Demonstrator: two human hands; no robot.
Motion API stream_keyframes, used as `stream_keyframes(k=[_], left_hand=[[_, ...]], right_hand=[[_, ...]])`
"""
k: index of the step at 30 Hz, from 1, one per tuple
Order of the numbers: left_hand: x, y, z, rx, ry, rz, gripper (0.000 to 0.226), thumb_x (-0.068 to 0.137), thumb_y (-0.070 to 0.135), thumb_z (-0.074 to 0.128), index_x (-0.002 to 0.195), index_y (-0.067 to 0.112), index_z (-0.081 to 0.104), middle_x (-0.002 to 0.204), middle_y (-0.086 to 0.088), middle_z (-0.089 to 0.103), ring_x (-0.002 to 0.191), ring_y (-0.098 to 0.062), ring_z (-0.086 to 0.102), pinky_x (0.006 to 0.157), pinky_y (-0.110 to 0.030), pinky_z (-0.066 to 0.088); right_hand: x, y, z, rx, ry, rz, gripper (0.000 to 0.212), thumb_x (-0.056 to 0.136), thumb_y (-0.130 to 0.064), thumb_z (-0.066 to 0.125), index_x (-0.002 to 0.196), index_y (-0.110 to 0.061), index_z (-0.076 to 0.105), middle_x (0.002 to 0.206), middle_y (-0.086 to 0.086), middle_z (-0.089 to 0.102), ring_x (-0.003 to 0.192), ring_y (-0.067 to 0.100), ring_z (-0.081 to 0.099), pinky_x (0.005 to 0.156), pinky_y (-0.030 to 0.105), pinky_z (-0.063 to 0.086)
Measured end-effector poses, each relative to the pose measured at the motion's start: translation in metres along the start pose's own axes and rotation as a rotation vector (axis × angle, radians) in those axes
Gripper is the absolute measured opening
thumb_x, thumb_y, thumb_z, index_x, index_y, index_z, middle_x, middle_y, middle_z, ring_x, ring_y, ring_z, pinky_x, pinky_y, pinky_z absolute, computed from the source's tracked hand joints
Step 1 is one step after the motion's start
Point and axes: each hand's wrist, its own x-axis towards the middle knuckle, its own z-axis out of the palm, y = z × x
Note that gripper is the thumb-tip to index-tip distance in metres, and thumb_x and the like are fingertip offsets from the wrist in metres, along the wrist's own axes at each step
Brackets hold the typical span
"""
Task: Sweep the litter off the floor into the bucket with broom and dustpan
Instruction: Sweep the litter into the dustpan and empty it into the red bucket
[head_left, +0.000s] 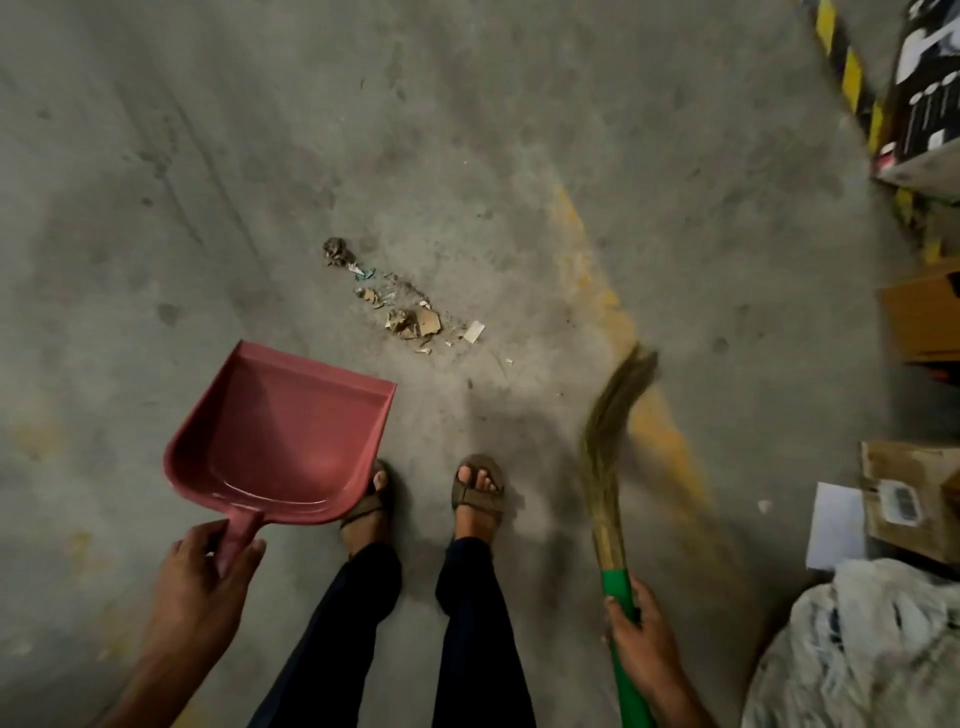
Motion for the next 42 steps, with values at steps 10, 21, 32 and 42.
stream_keyframes(k=[10, 21, 32, 42], left_hand=[[-0.002, -0.023, 0.006, -0.023, -0.014, 0.006, 0.03, 0.086, 0.022, 0.072, 0.112, 0.014, 0.061, 0.103, -0.009, 0.061, 0.083, -0.023, 0.062, 0.072, -0.043, 0.053], [-0.012, -0.046, -0.012, -0.079, 0.015, -0.042, 0.026, 0.086, 0.023, 0.071, 0.11, 0.019, 0.06, 0.098, -0.005, 0.063, 0.081, -0.02, 0.063, 0.07, -0.046, 0.055], [-0.027, -0.05, 0.01, -0.163, 0.008, -0.083, 0.025, 0.087, 0.017, 0.07, 0.109, 0.013, 0.059, 0.097, -0.006, 0.064, 0.081, -0.02, 0.062, 0.066, -0.035, 0.049], [-0.028, -0.053, 0.015, -0.203, 0.053, -0.089, 0.025, 0.086, 0.013, 0.071, 0.109, 0.011, 0.059, 0.097, -0.006, 0.061, 0.082, -0.02, 0.06, 0.067, -0.033, 0.046]], right_hand=[[-0.009, -0.087, 0.113, -0.029, -0.28, -0.198, 0.052, 0.095, -0.022, 0.056, 0.144, -0.03, 0.042, 0.084, 0.006, 0.067, 0.047, 0.012, 0.058, 0.043, 0.028, 0.05], [-0.058, -0.065, 0.073, 0.072, -0.254, -0.347, 0.052, 0.094, -0.018, 0.063, 0.13, -0.052, 0.046, 0.103, -0.01, 0.07, 0.073, 0.013, 0.068, 0.068, 0.039, 0.059], [0.019, -0.05, 0.031, -0.188, -0.022, -0.149, 0.049, 0.093, -0.02, 0.063, 0.14, -0.024, 0.048, 0.093, 0.015, 0.07, 0.072, 0.033, 0.067, 0.065, 0.045, 0.059], [0.017, -0.165, 0.116, -0.398, -0.133, -0.482, 0.063, 0.089, -0.029, 0.065, 0.148, -0.022, 0.042, 0.135, 0.01, 0.06, 0.118, 0.028, 0.06, 0.096, 0.031, 0.048]])
